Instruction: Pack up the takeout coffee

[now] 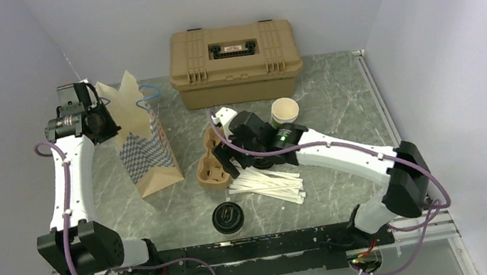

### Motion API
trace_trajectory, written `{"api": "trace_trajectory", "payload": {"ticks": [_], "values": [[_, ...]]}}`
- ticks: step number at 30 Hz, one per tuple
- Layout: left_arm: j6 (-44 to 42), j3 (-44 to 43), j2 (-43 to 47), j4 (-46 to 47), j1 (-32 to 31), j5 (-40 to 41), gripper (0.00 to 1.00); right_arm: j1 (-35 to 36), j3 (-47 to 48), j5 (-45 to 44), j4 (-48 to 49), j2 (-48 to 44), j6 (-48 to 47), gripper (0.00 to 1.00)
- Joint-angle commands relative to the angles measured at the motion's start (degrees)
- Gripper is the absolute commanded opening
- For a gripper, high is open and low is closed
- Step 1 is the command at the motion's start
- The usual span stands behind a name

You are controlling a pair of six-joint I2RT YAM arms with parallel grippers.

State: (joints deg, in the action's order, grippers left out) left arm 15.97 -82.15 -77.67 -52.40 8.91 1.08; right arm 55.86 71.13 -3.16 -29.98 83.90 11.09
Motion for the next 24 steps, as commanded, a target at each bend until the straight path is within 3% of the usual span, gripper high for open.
{"api": "trace_trajectory", "payload": {"ticks": [1, 11, 24], "values": [[1.4, -1.9, 3.6, 5.5, -0.2, -0.4, 0.0, -1.0, 5.1, -2.1, 3.1, 3.3, -3.4, 0.86], [3.0, 2.1, 8.6, 14.1, -0.2, 3.0, 0.0, -1.2, 11.7, 8.2, 0.0, 8.9, -9.0, 0.73], [3.1, 6.0, 9.0, 14.5, -0.2, 2.9, 0.0, -0.9, 14.1, 17.3, -1.2, 16.8, -10.2, 0.62]]}}
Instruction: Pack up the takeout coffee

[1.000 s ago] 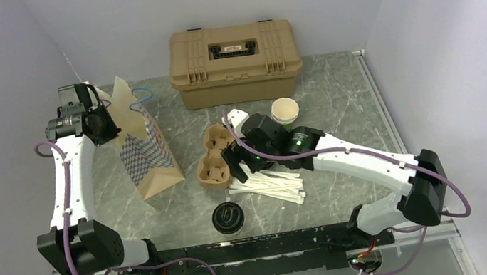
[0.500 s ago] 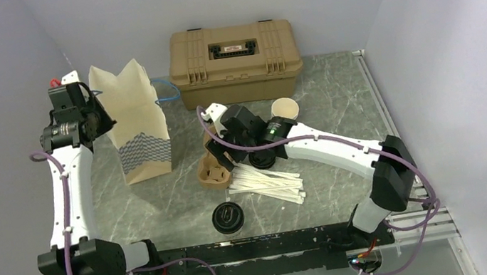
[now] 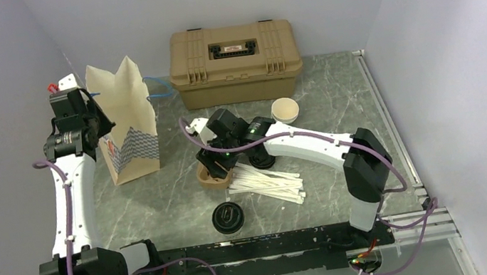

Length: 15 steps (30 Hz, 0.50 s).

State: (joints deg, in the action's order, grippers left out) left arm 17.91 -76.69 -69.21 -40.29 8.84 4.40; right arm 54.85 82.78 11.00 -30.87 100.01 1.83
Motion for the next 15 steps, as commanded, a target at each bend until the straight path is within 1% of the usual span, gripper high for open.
{"api": "trace_trajectory", "payload": {"ticks": [1, 4, 15], "values": [[1.2, 0.6, 0.6, 2.3, -0.1, -0.6, 0.0, 0.1, 2.5, 3.1, -0.4, 1.2, -0.7, 0.61], [1.4, 0.7, 0.6, 1.9, -0.1, -1.0, 0.0, 0.6, 3.3, 2.7, -0.7, 2.9, -0.2, 0.57], [1.9, 1.2, 0.4, 1.8, -0.1, -2.4, 0.0, 1.7, 5.1, 5.0, -0.9, 7.1, -0.1, 0.52]]}}
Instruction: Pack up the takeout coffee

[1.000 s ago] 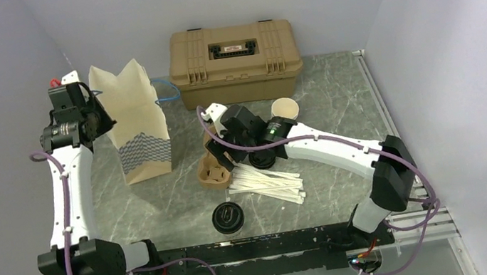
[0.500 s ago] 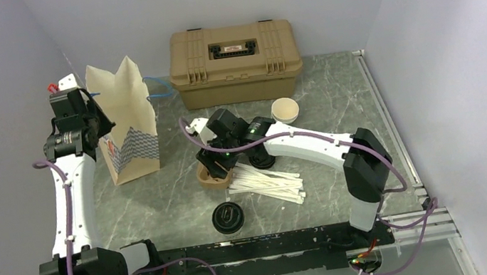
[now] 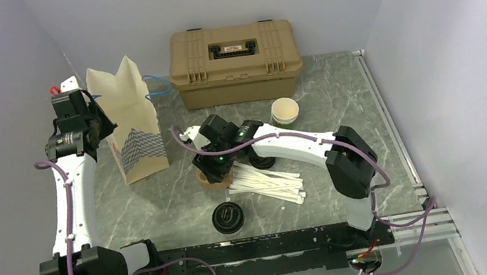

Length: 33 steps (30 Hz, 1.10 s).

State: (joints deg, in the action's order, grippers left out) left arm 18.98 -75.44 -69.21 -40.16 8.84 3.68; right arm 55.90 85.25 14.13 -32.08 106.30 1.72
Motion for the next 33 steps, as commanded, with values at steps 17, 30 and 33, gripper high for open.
{"api": "trace_trajectory", "payload": {"ticks": [17, 30, 33], "values": [[0.8, 0.1, 0.3, 1.9, -0.1, -2.0, 0.0, 0.8, 3.6, 3.6, 0.0, 3.9, -0.6, 0.32], [0.6, 0.4, 0.7, 2.0, 0.0, -1.8, 0.0, 1.0, 3.8, 3.4, -0.2, 3.1, -0.4, 0.02], [0.6, 0.4, 0.7, 2.0, 0.0, -1.7, 0.0, 1.0, 3.7, 2.5, 0.1, 2.0, -0.1, 0.0]]}}
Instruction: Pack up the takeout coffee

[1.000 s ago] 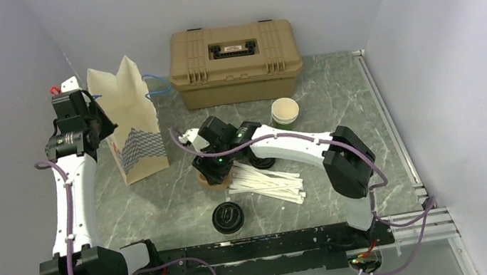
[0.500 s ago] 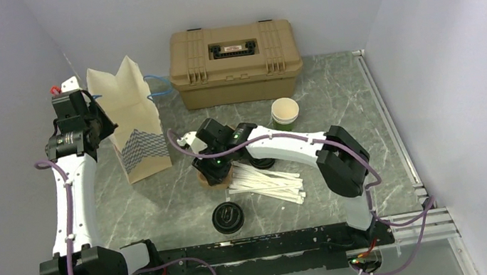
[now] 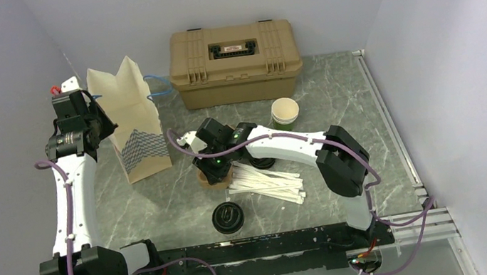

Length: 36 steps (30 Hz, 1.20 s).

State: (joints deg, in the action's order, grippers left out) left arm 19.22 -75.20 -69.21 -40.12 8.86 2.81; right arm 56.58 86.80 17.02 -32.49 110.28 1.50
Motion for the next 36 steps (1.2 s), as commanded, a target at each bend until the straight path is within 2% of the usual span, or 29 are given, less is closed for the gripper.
{"api": "trace_trajectory", "payload": {"ticks": [1, 11, 28, 36], "values": [[0.4, 0.2, 0.8, 2.0, 0.0, -0.9, 0.0, 0.3, 2.0, -0.8, 0.8, -2.5, 0.2, 0.0], [0.3, 0.3, 1.0, 2.1, 0.0, -0.8, 0.0, 1.3, 2.3, -5.3, 1.4, -8.4, 0.7, 0.0], [0.4, 0.6, 1.3, 2.2, 0.2, -1.2, 0.0, 5.0, 5.1, -14.2, -1.0, -11.6, -1.0, 0.0], [0.4, 0.6, 1.2, 2.3, 0.2, -1.4, 0.0, 5.0, 5.3, -22.3, -0.1, -13.0, -1.0, 0.0]]}}
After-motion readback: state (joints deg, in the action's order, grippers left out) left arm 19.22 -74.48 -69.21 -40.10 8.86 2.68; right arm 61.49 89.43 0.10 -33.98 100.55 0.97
